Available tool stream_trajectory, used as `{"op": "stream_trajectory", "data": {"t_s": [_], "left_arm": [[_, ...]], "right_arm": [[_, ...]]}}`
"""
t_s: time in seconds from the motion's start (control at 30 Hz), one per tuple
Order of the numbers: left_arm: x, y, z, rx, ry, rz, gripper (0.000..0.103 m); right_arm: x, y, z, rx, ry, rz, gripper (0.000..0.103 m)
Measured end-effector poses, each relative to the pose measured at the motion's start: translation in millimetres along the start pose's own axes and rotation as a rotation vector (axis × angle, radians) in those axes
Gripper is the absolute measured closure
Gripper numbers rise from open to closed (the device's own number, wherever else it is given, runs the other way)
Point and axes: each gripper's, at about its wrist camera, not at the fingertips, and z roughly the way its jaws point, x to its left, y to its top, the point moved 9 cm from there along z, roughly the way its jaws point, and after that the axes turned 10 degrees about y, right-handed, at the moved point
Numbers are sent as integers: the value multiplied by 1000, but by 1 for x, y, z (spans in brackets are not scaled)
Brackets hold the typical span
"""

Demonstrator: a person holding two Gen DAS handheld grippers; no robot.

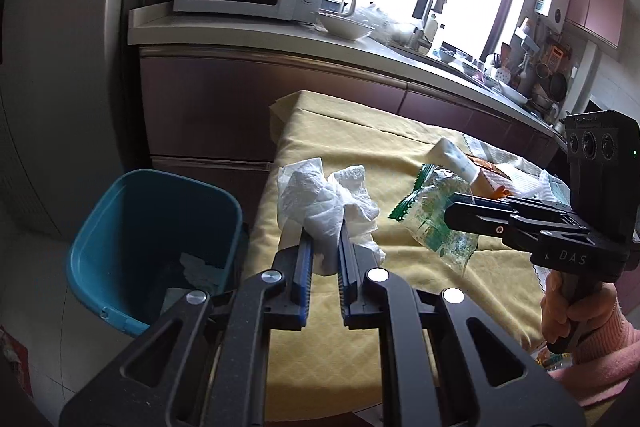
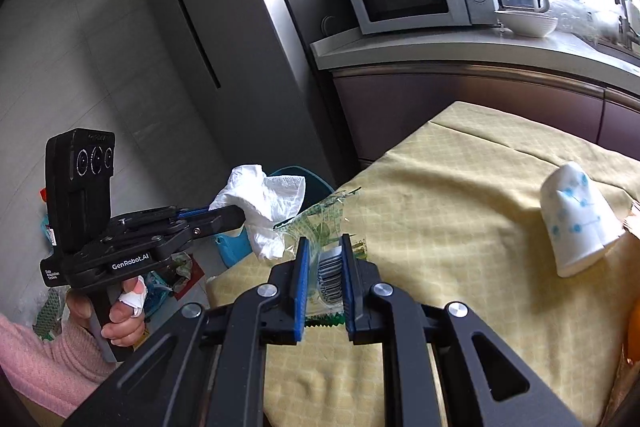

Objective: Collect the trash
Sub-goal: 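Carry the tissue and plastic bag over the blue bin with both tools, then open both tools to drop the tissue and plastic bag into the bin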

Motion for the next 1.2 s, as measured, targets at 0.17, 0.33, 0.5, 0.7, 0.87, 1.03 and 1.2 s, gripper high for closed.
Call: {"op": "stream_trajectory", "data": {"t_s": [0.17,0.33,0.5,0.7,0.87,1.03,1.2], "left_arm": [[35,3,-3,-9,62,-36,92],[66,7,-1,-10,113,-64,92],[93,6,6,-1,160,-94,92],[125,1,19,30,220,-126,92],[148,-5,32,54,259,-147,92],[163,-10,44,75,290,-156,92],[172,-15,59,103,311,-160,91]], "right_arm": [[10,14,28,26,32,-26,89],[16,24,55,57,60,-38,89],[22,36,80,84,78,-47,89],[25,46,113,120,85,-38,89],[29,51,141,153,78,-43,89],[30,50,167,196,70,-29,89],[28,43,191,249,53,-11,89]]}}
